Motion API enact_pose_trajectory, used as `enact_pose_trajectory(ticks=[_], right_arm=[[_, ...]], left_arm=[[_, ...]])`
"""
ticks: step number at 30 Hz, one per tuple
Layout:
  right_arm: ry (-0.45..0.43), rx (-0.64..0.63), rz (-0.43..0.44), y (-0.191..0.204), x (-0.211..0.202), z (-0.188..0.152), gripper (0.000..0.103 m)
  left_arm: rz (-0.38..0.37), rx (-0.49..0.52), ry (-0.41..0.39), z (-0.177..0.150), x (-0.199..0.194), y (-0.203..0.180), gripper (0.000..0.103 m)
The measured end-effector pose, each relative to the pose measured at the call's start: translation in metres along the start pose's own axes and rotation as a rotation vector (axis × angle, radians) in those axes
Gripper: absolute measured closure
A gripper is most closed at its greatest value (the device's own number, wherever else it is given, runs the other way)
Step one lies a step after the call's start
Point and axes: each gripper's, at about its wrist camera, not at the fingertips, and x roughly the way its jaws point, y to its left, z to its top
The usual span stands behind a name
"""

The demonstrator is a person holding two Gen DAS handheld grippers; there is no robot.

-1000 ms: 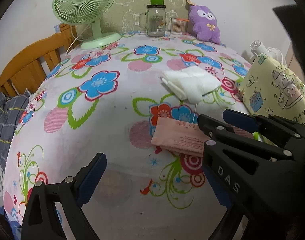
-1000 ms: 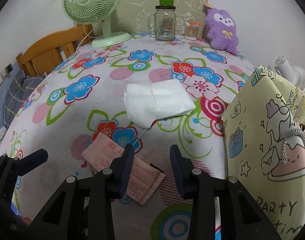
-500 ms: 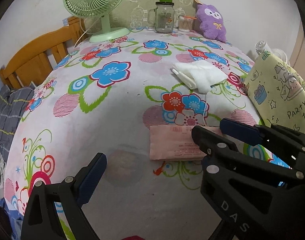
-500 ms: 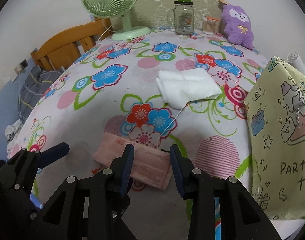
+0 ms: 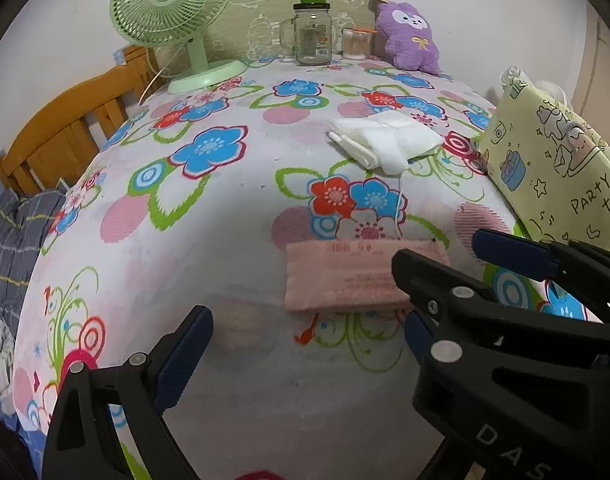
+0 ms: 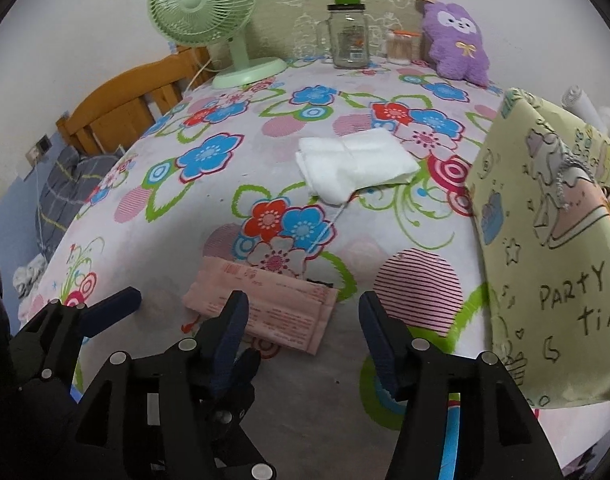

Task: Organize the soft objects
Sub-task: 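Lower the right tool over the pink strip and close on it, then grasp the pink strip with the left tool while the right tool moves toward the white cloth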

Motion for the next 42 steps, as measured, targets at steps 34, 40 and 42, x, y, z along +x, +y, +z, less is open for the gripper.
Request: enact_pose_trajectory(ticks=[34, 40, 42], right_arm=[[0.020, 0.097, -0.017, -0.018, 0.025, 0.030, 0.027], [-0.019, 0.061, -0.004, -0.006, 0.021, 0.039, 0.027], [-0.033, 0.054, -0.008, -0.005, 0.021, 0.044, 0.025]], left_arm=[[-0.112, 0.030, -0.040, 0.034, 0.014, -0.008, 0.065], [-0.062, 0.006, -0.070, 0.041, 0.005, 0.003, 0.065], [-0.050, -0.003, -0.078, 0.046, 0.005, 0.007, 0.065]])
